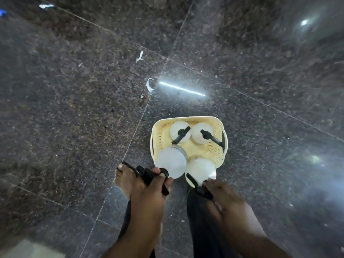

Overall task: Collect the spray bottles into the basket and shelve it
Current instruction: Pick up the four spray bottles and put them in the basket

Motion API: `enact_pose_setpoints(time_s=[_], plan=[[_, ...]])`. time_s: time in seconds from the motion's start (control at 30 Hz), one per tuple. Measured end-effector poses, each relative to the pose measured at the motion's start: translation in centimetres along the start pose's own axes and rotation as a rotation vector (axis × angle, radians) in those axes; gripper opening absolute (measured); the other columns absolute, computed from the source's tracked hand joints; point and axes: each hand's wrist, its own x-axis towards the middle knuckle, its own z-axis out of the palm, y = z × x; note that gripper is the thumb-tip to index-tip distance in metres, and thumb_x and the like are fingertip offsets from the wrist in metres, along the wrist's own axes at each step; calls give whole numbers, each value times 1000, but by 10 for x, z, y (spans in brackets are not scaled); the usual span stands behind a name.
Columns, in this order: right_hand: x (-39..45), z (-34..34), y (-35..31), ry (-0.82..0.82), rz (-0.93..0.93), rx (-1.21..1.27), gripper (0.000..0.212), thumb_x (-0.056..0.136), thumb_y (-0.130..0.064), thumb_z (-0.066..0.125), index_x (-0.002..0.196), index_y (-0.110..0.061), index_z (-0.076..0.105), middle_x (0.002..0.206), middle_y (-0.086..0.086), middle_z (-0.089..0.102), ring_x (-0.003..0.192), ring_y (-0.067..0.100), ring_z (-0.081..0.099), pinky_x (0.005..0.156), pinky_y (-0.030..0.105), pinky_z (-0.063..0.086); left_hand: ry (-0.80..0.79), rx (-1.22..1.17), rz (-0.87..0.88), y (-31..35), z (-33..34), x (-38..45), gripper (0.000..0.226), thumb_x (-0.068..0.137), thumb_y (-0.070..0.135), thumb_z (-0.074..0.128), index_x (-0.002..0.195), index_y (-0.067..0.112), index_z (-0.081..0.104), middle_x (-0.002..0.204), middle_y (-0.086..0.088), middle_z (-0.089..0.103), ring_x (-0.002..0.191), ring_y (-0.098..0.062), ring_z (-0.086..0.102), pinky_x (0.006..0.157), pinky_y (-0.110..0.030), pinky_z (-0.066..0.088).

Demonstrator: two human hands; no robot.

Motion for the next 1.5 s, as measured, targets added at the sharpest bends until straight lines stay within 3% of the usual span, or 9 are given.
enact_pose_setpoints(time_s=[0.33,0.7,0.93,1.07,1.23,1.27,1.3,1.33,1.5], plan=[[92,29,37,-109,-62,-111,42,90,-24,50,132,-28,51,147,-10,41,116,25,57,91,37,50,138,-167,59,-30,11,18,21,90,-2,49,84,12,63,53,4,67,62,-29,61,52,-28,56],[141,52,65,-189,-157,-297,37,91,-16,48,127,-20,54,139,1,49,116,25,56,81,31,48,191,-290,-70,-38,48,90,29,94,0,43,84,18,63,100,-16,57,67,-28,59,66,-35,51],[158,67,72,-194,-155,-279,43,92,-14,49,135,-20,51,145,2,48,130,23,45,97,29,41,107,-233,-185,-42,65,154,18,95,7,46,79,14,48,73,-5,46,68,-24,47,66,-35,44],[160,70,74,-198,-163,-328,48,94,-30,52,141,-26,44,152,0,40,141,20,33,111,30,28,81,-131,-219,-45,64,163,22,94,33,55,106,15,53,86,-3,55,88,-27,57,78,-38,50],[139,41,72,361,-94,-103,52,87,-55,50,129,-24,50,126,9,56,117,25,48,98,40,40,457,662,308,-52,27,161,52,87,69,36,96,24,59,61,14,42,55,15,36,41,-15,35],[138,33,76,503,-36,-51,47,88,-50,49,125,-22,49,120,11,54,111,26,47,94,42,41,522,763,370,-48,16,160,47,86,70,32,96,31,57,64,8,49,66,20,42,18,-29,15],[139,26,83,601,46,18,42,87,-42,50,122,-20,47,118,13,52,106,27,46,92,44,42,510,808,364,-45,4,165,43,85,71,30,98,36,53,82,0,62,84,10,53,103,-62,24],[142,19,91,649,155,103,40,84,-32,53,121,-18,46,119,15,49,103,27,45,91,46,43,448,782,340,-40,-5,173,39,87,65,34,104,35,52,103,-7,66,94,-9,58,76,-31,50],[178,4,136,128,539,293,73,78,-16,66,141,-13,30,137,20,44,118,40,51,94,47,45,169,774,113,-26,-9,209,61,83,31,64,138,12,45,137,-14,54,117,-31,55,80,-32,42]])
